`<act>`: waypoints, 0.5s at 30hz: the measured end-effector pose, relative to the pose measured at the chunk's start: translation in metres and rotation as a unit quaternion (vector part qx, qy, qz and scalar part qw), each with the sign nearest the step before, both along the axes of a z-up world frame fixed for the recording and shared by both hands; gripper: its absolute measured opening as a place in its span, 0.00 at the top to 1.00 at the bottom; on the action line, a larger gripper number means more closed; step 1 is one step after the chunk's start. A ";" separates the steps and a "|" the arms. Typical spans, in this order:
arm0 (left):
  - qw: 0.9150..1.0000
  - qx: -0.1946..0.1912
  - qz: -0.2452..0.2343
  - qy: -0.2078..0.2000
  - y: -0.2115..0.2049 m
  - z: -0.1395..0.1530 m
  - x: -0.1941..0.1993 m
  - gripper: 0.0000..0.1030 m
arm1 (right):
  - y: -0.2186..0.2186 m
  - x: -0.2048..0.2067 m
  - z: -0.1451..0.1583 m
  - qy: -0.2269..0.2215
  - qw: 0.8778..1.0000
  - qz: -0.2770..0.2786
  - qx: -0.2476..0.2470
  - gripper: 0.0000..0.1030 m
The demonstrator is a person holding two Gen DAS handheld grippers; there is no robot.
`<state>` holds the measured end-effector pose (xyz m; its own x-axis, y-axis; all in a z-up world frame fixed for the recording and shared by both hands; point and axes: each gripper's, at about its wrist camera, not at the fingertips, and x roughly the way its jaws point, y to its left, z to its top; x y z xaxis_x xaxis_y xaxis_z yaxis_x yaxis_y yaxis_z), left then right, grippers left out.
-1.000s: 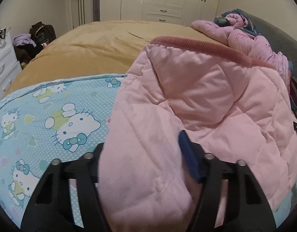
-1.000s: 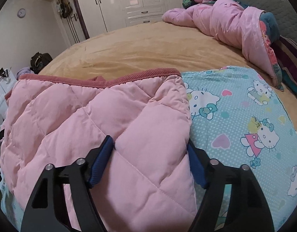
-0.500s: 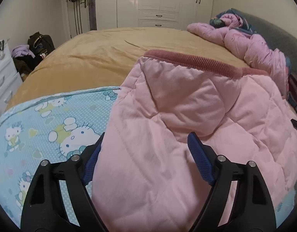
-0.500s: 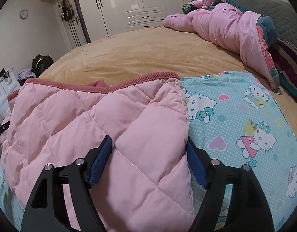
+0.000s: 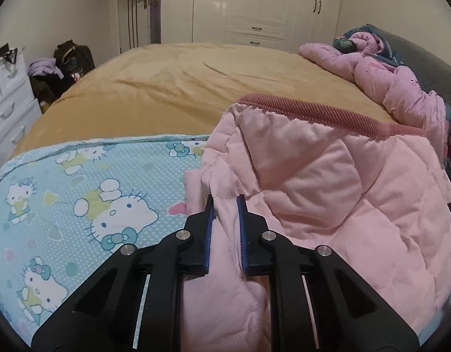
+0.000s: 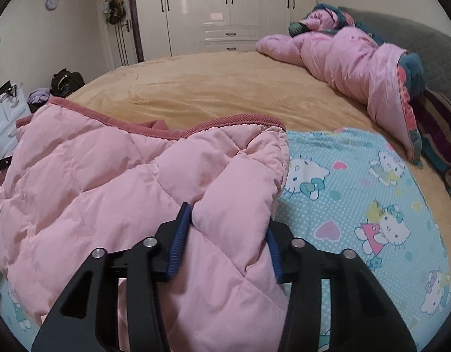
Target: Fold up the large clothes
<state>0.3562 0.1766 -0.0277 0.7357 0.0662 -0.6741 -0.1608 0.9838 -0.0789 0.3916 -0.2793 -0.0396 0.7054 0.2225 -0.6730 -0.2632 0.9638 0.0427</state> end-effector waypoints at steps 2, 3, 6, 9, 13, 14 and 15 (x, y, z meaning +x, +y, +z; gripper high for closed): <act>1.000 -0.007 -0.009 -0.003 0.002 0.001 -0.004 0.90 | -0.001 0.001 0.001 -0.001 1.000 -0.001 0.002 0.55; 1.000 -0.007 -0.013 0.000 0.003 0.001 -0.004 0.89 | -0.001 0.001 0.003 -0.003 1.000 -0.003 0.003 0.53; 0.999 -0.012 -0.031 0.002 0.005 0.002 -0.001 0.70 | -0.006 0.007 0.006 0.005 1.000 -0.009 0.017 0.43; 0.998 -0.013 -0.052 0.024 -0.001 -0.003 0.010 0.48 | -0.009 0.021 0.006 0.027 0.999 -0.014 0.039 0.27; 0.998 0.004 -0.049 0.037 -0.009 -0.011 0.024 0.63 | -0.004 0.034 -0.002 0.046 0.998 -0.020 0.033 0.36; 0.999 0.005 -0.034 0.037 -0.008 -0.012 0.026 0.74 | -0.003 0.035 -0.003 0.046 0.998 -0.016 0.031 0.46; 0.999 0.002 -0.025 0.036 -0.005 -0.013 0.026 0.89 | -0.001 0.033 -0.003 0.043 0.999 -0.012 0.030 0.50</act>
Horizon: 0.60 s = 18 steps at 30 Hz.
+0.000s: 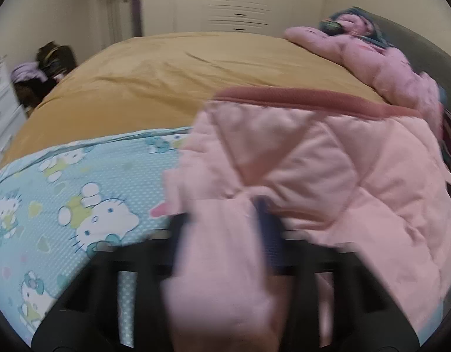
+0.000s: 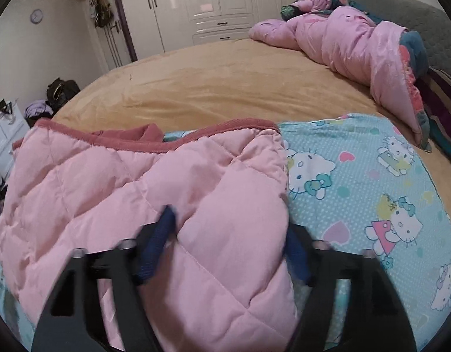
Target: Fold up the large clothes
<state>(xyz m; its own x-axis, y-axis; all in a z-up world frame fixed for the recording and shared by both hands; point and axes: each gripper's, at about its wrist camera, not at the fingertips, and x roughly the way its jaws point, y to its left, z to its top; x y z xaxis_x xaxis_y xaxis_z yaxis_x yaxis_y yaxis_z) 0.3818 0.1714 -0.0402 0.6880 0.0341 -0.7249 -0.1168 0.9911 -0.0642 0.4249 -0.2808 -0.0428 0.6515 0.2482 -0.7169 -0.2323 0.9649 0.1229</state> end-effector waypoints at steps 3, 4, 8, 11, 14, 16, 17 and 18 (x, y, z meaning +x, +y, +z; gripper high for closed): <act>0.999 -0.027 0.011 -0.015 0.010 0.002 -0.007 0.93 | 0.002 -0.010 0.006 -0.025 1.000 0.010 -0.003 0.67; 1.000 -0.021 0.011 -0.020 0.009 0.003 -0.011 0.94 | 0.002 -0.017 0.010 -0.041 0.999 0.015 -0.005 0.72; 0.998 -0.023 0.014 -0.055 0.012 0.016 -0.034 0.95 | -0.010 -0.037 0.027 -0.078 0.997 0.011 0.023 0.78; 0.994 -0.043 0.020 -0.095 0.018 0.035 -0.061 0.95 | -0.015 -0.052 0.041 -0.105 0.994 0.015 0.033 0.79; 0.990 -0.055 0.021 -0.128 0.021 0.054 -0.084 0.96 | -0.015 -0.064 0.056 -0.128 0.991 0.022 0.038 0.79; 0.988 -0.053 0.020 -0.147 0.018 0.066 -0.094 0.96 | -0.015 -0.071 0.068 -0.148 0.988 0.026 0.040 0.79; 0.986 -0.052 0.019 -0.158 0.015 0.073 -0.101 0.96 | -0.015 -0.074 0.074 -0.158 0.986 0.028 0.042 0.79; 0.984 -0.052 0.019 -0.169 0.013 0.079 -0.106 0.96 | -0.015 -0.076 0.079 -0.165 0.985 0.028 0.043 0.80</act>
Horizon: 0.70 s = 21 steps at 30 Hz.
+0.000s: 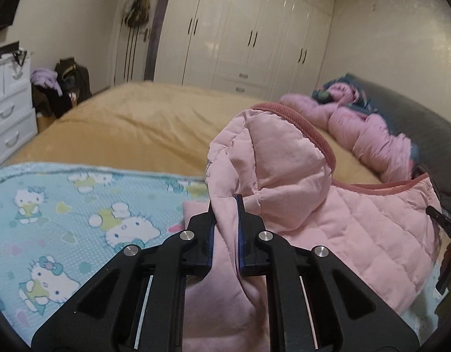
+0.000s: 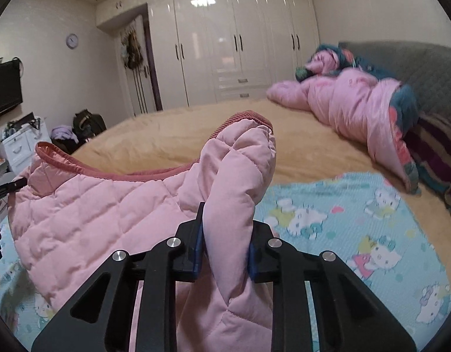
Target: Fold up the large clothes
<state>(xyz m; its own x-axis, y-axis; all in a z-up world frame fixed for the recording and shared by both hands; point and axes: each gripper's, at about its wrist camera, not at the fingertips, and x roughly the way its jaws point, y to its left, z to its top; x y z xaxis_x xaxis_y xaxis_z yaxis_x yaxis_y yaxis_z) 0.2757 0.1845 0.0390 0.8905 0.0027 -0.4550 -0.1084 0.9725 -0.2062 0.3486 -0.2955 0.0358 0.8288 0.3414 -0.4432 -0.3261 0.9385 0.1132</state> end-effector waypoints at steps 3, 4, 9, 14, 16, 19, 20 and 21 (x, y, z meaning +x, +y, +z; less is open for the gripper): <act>1.000 -0.005 0.008 -0.024 0.000 0.015 -0.011 0.96 | -0.001 -0.005 0.018 -0.024 1.000 0.000 0.015 0.80; 0.999 -0.006 0.017 -0.033 0.001 0.020 -0.014 0.96 | -0.002 -0.006 0.025 -0.032 0.999 -0.001 0.019 0.80; 0.999 -0.012 0.029 -0.035 0.006 0.029 -0.002 0.96 | -0.007 -0.001 0.047 -0.057 0.998 -0.009 0.032 0.81; 0.999 0.004 0.029 -0.031 0.002 0.036 0.019 0.96 | -0.002 0.015 0.054 -0.063 0.998 -0.013 0.023 0.82; 0.999 0.012 0.031 -0.028 0.001 0.037 0.026 0.96 | -0.001 0.024 0.055 -0.061 0.998 -0.016 0.021 0.82; 0.999 0.021 0.036 -0.019 0.002 0.035 0.039 0.96 | -0.001 0.037 0.053 -0.054 0.998 -0.023 0.022 0.82; 0.999 0.024 0.038 -0.015 0.003 0.033 0.043 0.96 | 0.001 0.040 0.051 -0.051 0.998 -0.025 0.020 0.82; 0.999 0.031 0.040 -0.009 0.003 0.031 0.049 0.96 | 0.001 0.044 0.050 -0.048 0.998 -0.027 0.020 0.82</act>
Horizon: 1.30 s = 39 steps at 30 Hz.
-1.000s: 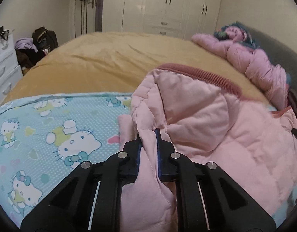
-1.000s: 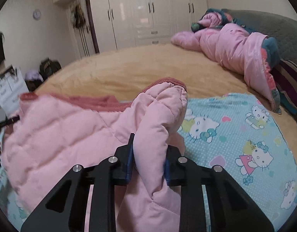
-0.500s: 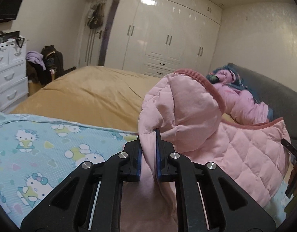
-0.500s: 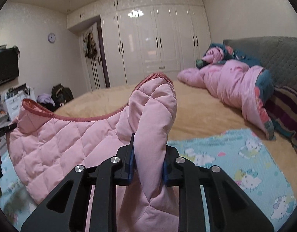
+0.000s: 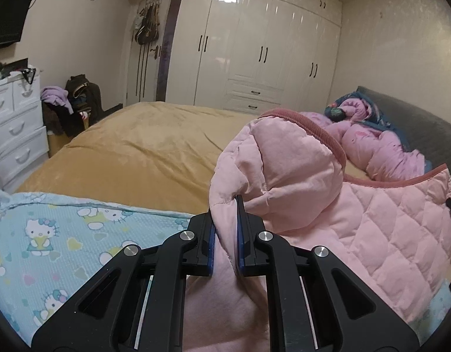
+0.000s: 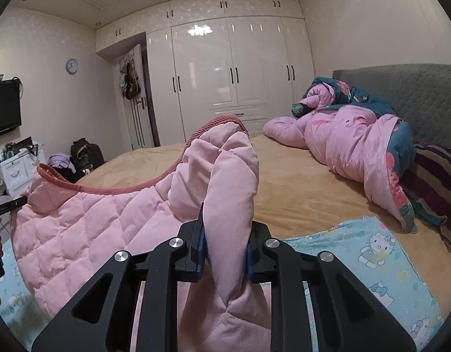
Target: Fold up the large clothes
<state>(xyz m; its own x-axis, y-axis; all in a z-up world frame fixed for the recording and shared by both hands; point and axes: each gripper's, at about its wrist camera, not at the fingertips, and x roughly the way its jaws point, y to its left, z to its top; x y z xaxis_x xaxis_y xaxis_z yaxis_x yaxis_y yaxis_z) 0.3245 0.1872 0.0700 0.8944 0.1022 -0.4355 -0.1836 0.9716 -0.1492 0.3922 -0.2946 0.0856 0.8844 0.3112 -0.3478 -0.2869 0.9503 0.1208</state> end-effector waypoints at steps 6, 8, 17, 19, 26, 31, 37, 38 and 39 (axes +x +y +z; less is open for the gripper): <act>0.999 0.018 0.006 0.032 0.001 -0.017 0.022 0.95 | 0.007 0.023 -0.018 0.030 0.999 -0.011 -0.009 0.82; 0.999 0.020 0.010 0.038 0.001 -0.022 0.027 0.95 | 0.009 0.028 -0.025 0.037 0.999 -0.014 -0.008 0.82; 0.998 0.025 0.022 0.054 0.003 -0.041 0.036 0.95 | 0.006 0.041 -0.052 0.065 0.997 -0.027 0.003 0.82; 0.998 0.028 0.026 0.056 0.002 -0.044 0.037 0.95 | 0.005 0.041 -0.058 0.071 0.997 -0.029 0.004 0.82; 0.997 0.024 0.032 0.070 0.000 -0.056 0.045 0.95 | 0.007 0.040 -0.074 0.091 0.995 -0.034 0.000 0.82; 0.996 0.024 0.037 0.083 0.002 -0.066 0.050 0.95 | 0.003 0.047 -0.089 0.120 0.992 -0.037 0.003 0.81; 0.994 0.019 0.040 0.104 0.006 -0.082 0.057 0.94 | 0.004 0.051 -0.104 0.145 0.989 -0.042 0.002 0.80; 0.993 0.017 0.041 0.106 0.007 -0.085 0.056 0.94 | 0.003 0.052 -0.106 0.150 0.988 -0.042 0.002 0.80; 0.993 0.016 0.042 0.110 0.008 -0.088 0.057 0.94 | 0.003 0.055 -0.109 0.156 0.987 -0.042 0.002 0.80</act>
<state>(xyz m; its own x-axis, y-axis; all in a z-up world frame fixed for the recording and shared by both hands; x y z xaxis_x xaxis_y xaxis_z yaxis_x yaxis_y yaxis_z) 0.3818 0.1952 -0.0181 0.7662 0.1893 -0.6141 -0.2891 0.9550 -0.0663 0.4467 -0.2914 -0.0230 0.7568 0.2433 -0.6067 -0.1559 0.9685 0.1941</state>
